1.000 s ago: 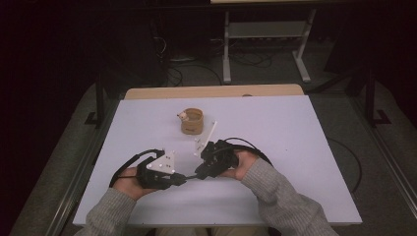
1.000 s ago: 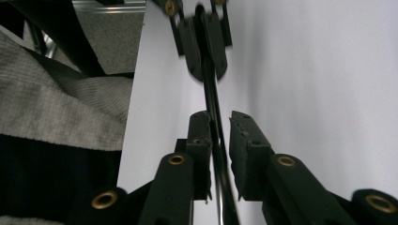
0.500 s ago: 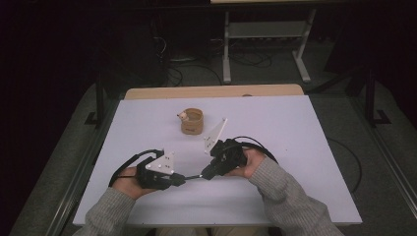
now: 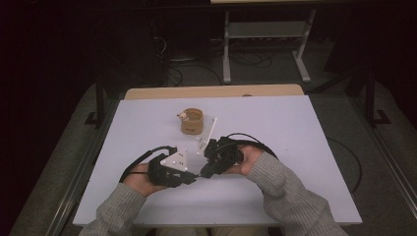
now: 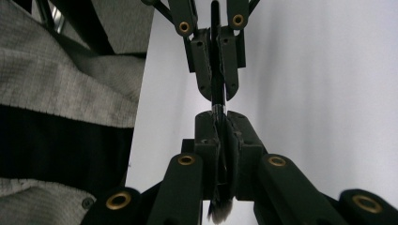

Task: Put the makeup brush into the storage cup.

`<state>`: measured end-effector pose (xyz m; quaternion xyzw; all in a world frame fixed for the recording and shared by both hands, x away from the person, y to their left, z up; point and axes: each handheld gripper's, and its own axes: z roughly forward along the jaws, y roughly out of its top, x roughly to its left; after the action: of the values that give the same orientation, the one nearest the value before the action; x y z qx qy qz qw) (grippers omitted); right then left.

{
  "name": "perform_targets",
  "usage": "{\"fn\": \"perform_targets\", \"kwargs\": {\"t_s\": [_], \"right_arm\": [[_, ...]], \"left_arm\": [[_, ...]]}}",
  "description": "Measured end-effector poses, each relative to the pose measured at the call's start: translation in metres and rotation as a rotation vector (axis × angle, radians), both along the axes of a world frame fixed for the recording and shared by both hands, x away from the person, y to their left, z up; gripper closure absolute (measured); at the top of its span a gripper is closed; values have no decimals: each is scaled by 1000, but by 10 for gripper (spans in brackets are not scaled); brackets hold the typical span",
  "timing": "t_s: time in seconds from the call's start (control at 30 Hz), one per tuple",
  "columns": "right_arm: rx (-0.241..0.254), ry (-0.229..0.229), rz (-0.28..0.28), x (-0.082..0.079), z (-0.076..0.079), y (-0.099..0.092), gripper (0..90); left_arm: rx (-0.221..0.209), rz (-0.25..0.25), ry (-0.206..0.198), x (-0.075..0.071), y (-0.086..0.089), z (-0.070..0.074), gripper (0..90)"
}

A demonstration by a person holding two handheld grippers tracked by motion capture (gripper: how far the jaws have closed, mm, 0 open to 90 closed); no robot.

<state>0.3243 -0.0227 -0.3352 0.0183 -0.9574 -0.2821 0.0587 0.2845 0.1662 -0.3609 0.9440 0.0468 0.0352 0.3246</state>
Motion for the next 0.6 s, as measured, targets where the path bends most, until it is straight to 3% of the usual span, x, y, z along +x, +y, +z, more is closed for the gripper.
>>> {"fn": "perform_targets", "kwargs": {"t_s": [0.17, 0.3, 0.47, 0.6], "right_arm": [[79, 47, -12, 1, -3, -10, 815], [93, 44, -18, 0, -3, -13, 820], [49, 42, -6, -1, -3, -11, 830], [11, 29, -7, 0, 0, -8, 830]], "left_arm": [[-11, -7, -20, -2, 0, 3, 838], [-27, -7, -21, -4, 0, 2, 839], [-11, -13, -6, -2, -5, -2, 826], [-7, -10, -3, 0, -8, -2, 761]]}}
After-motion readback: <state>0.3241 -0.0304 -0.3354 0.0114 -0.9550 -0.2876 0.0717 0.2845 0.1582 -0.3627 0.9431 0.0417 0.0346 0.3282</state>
